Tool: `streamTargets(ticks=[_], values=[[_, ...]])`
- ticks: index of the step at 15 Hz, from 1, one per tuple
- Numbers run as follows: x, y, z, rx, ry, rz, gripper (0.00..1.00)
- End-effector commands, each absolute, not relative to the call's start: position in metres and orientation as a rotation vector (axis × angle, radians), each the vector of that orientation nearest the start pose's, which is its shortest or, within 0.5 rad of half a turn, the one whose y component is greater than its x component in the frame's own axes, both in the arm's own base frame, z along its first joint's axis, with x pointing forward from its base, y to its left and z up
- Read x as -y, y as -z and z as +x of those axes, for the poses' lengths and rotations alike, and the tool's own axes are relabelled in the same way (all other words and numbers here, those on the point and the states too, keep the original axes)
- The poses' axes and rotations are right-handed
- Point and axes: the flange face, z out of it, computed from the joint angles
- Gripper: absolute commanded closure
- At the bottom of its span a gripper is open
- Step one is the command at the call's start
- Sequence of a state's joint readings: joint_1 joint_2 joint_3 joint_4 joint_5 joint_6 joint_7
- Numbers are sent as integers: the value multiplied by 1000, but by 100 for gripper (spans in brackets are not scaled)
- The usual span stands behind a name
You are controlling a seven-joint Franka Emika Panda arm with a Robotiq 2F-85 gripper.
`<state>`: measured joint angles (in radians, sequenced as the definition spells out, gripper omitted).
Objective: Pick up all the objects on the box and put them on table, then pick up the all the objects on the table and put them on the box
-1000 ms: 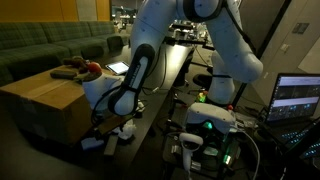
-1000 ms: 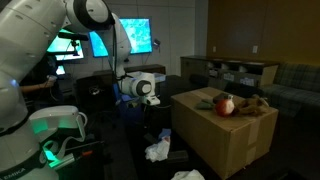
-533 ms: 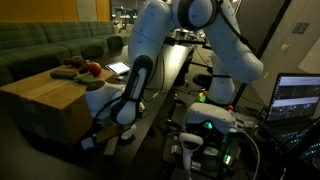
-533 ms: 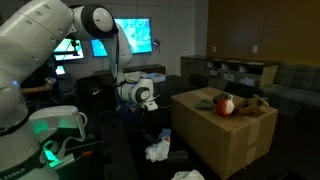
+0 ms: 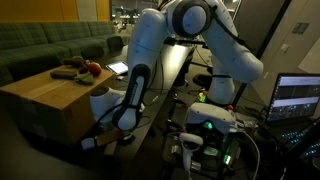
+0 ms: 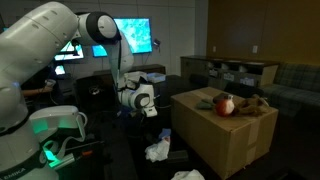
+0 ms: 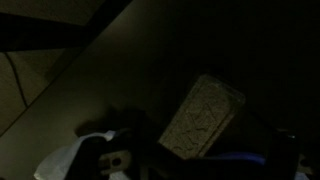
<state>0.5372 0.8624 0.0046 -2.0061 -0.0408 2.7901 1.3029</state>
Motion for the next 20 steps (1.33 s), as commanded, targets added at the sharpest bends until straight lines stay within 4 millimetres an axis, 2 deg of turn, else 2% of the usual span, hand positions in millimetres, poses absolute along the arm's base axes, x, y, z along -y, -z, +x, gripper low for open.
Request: streamTargets(ticks=[1,7,20], values=[[-287,-7,484,-1203,-26,-2942,0],[-275,0,492,-1261,9,-2907,0],[-260,21,488,-1303,-13,-2933,0]])
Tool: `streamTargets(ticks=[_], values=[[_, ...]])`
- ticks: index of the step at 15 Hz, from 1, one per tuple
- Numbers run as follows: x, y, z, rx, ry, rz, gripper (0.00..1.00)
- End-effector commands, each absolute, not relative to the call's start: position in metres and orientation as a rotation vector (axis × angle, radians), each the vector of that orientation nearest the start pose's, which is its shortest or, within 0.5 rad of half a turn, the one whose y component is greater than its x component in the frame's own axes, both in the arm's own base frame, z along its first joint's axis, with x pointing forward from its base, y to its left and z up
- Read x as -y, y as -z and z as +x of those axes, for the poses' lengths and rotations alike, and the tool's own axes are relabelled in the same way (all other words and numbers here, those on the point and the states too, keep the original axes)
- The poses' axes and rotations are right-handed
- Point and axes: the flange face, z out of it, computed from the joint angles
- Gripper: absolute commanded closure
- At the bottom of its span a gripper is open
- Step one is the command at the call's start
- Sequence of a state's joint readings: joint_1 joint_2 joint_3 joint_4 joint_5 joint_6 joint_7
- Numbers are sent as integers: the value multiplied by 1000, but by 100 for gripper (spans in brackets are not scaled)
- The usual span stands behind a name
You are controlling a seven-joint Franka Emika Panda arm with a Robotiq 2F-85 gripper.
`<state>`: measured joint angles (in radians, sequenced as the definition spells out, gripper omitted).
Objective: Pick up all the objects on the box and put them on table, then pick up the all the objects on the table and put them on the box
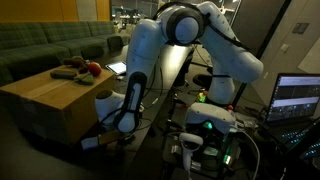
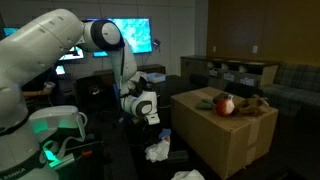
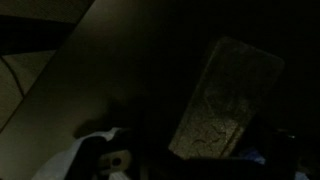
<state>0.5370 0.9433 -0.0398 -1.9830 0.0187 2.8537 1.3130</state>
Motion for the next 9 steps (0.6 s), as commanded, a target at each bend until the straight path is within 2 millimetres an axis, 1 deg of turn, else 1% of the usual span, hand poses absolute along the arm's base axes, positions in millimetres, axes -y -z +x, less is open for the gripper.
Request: streamTargets(ticks=[1,4,5,6,7,8,9], values=[[-259,21,488,-1301,-15,-2934,0],[-258,21,488,-1301,-14,-2937,0],[-257,21,488,-1300,-12,-2939,15],[-257,20,489,-1299,-12,-2939,26],[-257,20,489,-1298,-11,-2940,32],[-256,20,489,-1298,-11,-2941,42],[-256,20,489,-1295,-12,-2943,49]])
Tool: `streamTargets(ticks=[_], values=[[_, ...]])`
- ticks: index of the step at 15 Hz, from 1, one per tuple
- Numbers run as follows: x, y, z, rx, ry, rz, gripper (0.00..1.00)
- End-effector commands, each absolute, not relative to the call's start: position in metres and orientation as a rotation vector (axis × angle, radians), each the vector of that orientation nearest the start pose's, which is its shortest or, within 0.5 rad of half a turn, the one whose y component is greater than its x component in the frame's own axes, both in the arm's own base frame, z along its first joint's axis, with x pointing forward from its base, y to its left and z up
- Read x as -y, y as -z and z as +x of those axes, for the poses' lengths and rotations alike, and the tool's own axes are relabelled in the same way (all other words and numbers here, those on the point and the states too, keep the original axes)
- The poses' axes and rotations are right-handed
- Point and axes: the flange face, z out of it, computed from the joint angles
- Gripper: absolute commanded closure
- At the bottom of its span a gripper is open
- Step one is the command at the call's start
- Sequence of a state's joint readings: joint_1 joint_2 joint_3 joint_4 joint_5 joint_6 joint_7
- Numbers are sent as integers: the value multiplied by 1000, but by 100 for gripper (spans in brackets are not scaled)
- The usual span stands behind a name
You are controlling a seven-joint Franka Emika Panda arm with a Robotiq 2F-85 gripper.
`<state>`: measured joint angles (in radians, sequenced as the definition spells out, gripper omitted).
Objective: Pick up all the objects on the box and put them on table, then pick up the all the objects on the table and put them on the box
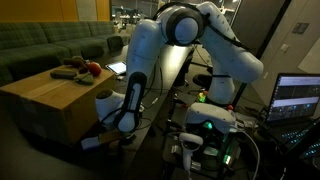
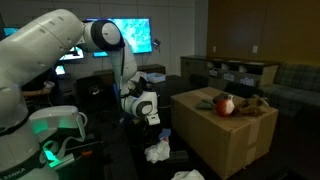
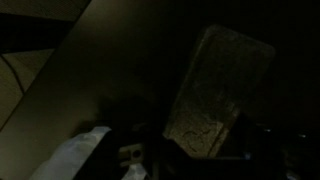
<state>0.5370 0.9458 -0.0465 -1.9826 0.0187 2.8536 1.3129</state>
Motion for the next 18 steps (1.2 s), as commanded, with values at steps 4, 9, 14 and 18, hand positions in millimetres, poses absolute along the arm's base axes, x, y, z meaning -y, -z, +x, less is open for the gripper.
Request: streamTargets(ticks=[4,9,14,18], values=[[-256,17,487,-1283,-18,-2953,67],[-253,-9,485,-1165,-50,-2980,67],[-240,-61,484,-932,-99,-3017,67],[-221,-111,492,-736,-121,-3071,67]])
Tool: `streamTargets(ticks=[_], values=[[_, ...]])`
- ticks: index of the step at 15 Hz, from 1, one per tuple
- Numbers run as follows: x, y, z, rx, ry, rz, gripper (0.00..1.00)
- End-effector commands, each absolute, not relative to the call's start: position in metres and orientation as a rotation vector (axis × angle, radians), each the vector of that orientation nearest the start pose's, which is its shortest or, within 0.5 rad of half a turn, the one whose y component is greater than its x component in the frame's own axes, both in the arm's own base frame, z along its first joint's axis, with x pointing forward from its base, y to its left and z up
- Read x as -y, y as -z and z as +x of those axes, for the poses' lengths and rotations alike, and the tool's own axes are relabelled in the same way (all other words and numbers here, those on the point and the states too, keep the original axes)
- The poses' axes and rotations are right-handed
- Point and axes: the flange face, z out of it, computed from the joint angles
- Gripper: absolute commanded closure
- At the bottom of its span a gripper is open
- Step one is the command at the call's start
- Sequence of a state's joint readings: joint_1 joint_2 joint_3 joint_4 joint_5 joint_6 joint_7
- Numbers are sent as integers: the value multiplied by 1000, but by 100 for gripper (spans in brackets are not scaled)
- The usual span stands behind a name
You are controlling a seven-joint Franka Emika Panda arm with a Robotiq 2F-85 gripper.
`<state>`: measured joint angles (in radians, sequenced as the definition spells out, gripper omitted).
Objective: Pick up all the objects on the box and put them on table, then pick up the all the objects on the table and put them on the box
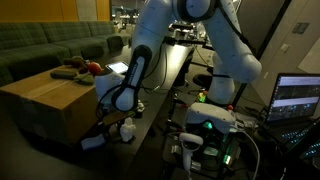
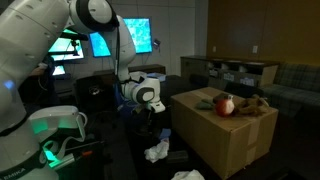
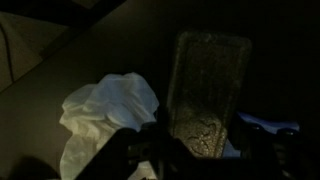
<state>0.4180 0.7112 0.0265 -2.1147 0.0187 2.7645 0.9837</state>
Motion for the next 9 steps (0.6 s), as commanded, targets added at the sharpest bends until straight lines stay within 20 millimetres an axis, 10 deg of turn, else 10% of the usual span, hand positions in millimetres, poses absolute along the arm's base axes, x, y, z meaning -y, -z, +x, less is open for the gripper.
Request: streamTargets(ticks=[1,9], values=[[-215,-124,496,-697,-117,-3085,67],[-156,-225,548,-384,3,-3215,67]])
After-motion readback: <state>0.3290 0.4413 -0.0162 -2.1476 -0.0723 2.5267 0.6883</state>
